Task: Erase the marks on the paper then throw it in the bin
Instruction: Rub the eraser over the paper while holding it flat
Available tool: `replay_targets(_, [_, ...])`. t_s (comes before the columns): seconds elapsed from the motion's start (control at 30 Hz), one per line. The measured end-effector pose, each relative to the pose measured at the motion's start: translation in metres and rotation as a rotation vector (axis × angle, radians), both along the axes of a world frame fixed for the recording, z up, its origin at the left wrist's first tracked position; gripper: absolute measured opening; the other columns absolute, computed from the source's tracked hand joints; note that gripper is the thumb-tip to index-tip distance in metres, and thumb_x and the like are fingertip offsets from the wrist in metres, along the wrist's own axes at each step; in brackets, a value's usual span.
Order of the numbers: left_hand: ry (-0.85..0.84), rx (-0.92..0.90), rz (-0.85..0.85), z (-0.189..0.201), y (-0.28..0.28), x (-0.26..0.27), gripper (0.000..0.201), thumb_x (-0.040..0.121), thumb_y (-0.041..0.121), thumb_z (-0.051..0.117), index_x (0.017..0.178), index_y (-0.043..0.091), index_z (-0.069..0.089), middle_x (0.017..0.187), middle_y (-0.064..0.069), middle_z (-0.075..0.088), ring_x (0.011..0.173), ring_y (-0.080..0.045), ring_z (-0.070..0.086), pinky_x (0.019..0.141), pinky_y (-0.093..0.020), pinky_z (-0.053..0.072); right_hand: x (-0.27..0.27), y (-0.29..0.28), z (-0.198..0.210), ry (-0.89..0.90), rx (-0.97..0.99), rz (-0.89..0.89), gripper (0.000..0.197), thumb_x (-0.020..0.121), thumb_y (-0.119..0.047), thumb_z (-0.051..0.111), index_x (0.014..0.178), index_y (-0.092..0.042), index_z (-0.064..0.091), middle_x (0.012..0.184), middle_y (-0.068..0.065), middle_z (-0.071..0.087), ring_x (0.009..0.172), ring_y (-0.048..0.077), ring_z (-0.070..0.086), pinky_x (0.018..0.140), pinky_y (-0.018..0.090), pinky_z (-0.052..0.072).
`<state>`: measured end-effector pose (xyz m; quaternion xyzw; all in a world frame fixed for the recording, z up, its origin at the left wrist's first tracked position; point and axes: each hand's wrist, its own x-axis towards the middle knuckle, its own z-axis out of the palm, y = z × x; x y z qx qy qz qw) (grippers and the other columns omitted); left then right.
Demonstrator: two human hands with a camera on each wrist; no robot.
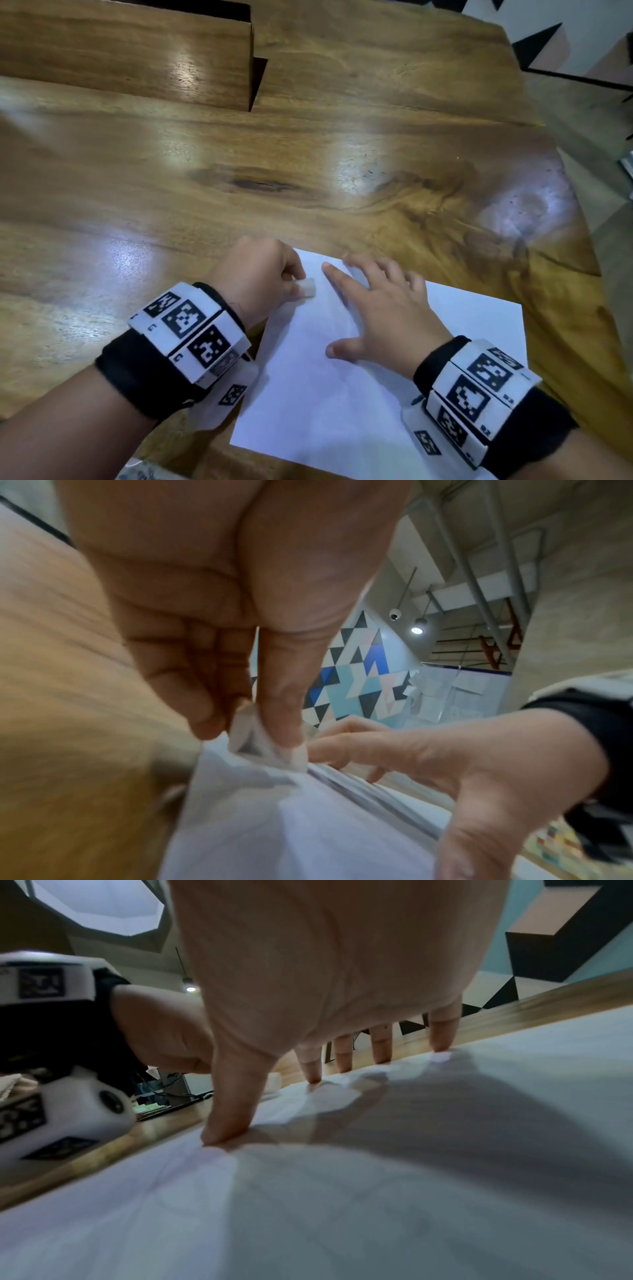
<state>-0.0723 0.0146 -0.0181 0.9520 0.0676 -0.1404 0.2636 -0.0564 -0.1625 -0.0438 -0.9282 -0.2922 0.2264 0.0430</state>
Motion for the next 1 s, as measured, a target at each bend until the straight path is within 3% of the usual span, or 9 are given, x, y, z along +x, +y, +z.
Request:
replay_targets(0.13, [-0.026, 0.014, 0.009, -0.005, -0.01, 0.017, 0.018, 0.075, 0.028, 0.069, 0.089, 0.016, 0.069, 0.074, 0.0, 0.062, 0.073, -0.013, 0.05, 0.06, -0.017, 0.035, 0.0, 0.0, 0.0, -0.015, -0.007, 0.012, 0.101, 0.067, -0.069, 0.06, 0.144, -0.044, 0.0, 0.149, -0.014, 0.002, 0.131, 0.015, 0.005, 0.107, 0.042, 0.008])
replay_targets(0.2, [-0.006, 0.028, 0.0, -0.008, -0.009, 0.013, 0.013, 0.076, 0.025, 0.069, 0.085, 0.015, 0.069, 0.082, -0.002, 0.067, 0.076, -0.014, 0.052, 0.066, -0.019, 0.037, 0.0, 0.0, 0.0, -0.013, -0.016, 0.01, 0.101, 0.068, -0.069, 0.06, 0.144, -0.043, -0.001, 0.149, -0.014, 0.001, 0.132, 0.016, 0.005, 0.107, 0.042, 0.008])
replay_targets(0.33, [0.137, 0.028, -0.102, -0.003, -0.006, -0.009, 0.008, 0.071, 0.025, 0.072, 0.071, 0.017, 0.068, 0.077, 0.002, 0.068, 0.076, -0.016, 0.059, 0.068, -0.026, 0.045, 0.0, 0.0, 0.0, -0.011, -0.018, 0.014, 0.101, 0.068, -0.069, 0.059, 0.145, -0.043, -0.002, 0.151, -0.014, 0.003, 0.132, 0.016, 0.007, 0.107, 0.042, 0.008])
replay_targets(0.53, [-0.036, 0.051, 0.016, 0.003, -0.008, 0.032, 0.014, 0.073, 0.019, 0.071, 0.084, 0.011, 0.069, 0.061, 0.003, 0.052, 0.07, -0.016, 0.05, 0.06, -0.019, 0.035, 0.0, 0.0, 0.0, -0.01, -0.011, 0.008, 0.105, 0.068, -0.069, 0.059, 0.146, -0.037, -0.004, 0.149, -0.014, 0.007, 0.128, 0.015, 0.013, 0.107, 0.04, 0.01])
replay_targets(0.6, [0.011, 0.07, -0.036, -0.001, -0.006, 0.018, 0.006, 0.073, 0.02, 0.071, 0.074, 0.015, 0.067, 0.06, 0.005, 0.052, 0.065, -0.014, 0.048, 0.047, -0.01, 0.031, -0.001, 0.0, 0.0, -0.017, -0.007, 0.003, 0.107, 0.068, -0.07, 0.059, 0.147, -0.034, -0.004, 0.149, -0.015, 0.008, 0.129, 0.014, 0.014, 0.107, 0.039, 0.011])
replay_targets(0.7, [0.104, 0.044, -0.138, -0.003, -0.006, -0.011, 0.026, 0.071, 0.026, 0.073, 0.053, 0.024, 0.055, 0.06, 0.007, 0.057, 0.059, -0.01, 0.049, 0.046, -0.009, 0.029, -0.001, -0.001, -0.001, -0.028, -0.005, 0.017, 0.106, 0.069, -0.071, 0.056, 0.147, -0.033, -0.004, 0.151, -0.015, 0.006, 0.13, 0.014, 0.013, 0.108, 0.039, 0.011])
replay_targets(0.83, [0.006, 0.058, -0.062, 0.01, 0.0, 0.007, 0.01, 0.074, 0.023, 0.07, 0.081, 0.017, 0.069, 0.059, 0.009, 0.056, 0.058, -0.008, 0.05, 0.052, -0.021, 0.034, -0.002, 0.0, -0.001, -0.021, -0.032, 0.027, 0.106, 0.07, -0.071, 0.055, 0.147, -0.033, -0.006, 0.152, -0.014, 0.003, 0.131, 0.015, 0.01, 0.109, 0.04, 0.01])
replay_targets(0.93, [-0.005, 0.06, -0.039, 0.013, 0.004, 0.018, 0.013, 0.075, 0.022, 0.07, 0.087, 0.019, 0.069, 0.057, 0.012, 0.051, 0.06, -0.008, 0.049, 0.058, -0.023, 0.038, -0.002, 0.001, 0.001, -0.005, -0.044, 0.029, 0.104, 0.071, -0.069, 0.056, 0.147, -0.036, -0.008, 0.152, -0.012, 0.0, 0.132, 0.017, 0.009, 0.11, 0.041, 0.009])
replay_targets(1.0, [0.02, 0.074, -0.036, 0.009, 0.003, 0.014, 0.012, 0.075, 0.024, 0.07, 0.086, 0.02, 0.07, 0.057, 0.011, 0.052, 0.058, -0.006, 0.047, 0.052, -0.021, 0.035, -0.001, 0.003, 0.002, 0.006, -0.043, 0.033, 0.102, 0.07, -0.068, 0.058, 0.145, -0.042, -0.005, 0.152, -0.011, -0.001, 0.132, 0.019, 0.007, 0.109, 0.043, 0.01])
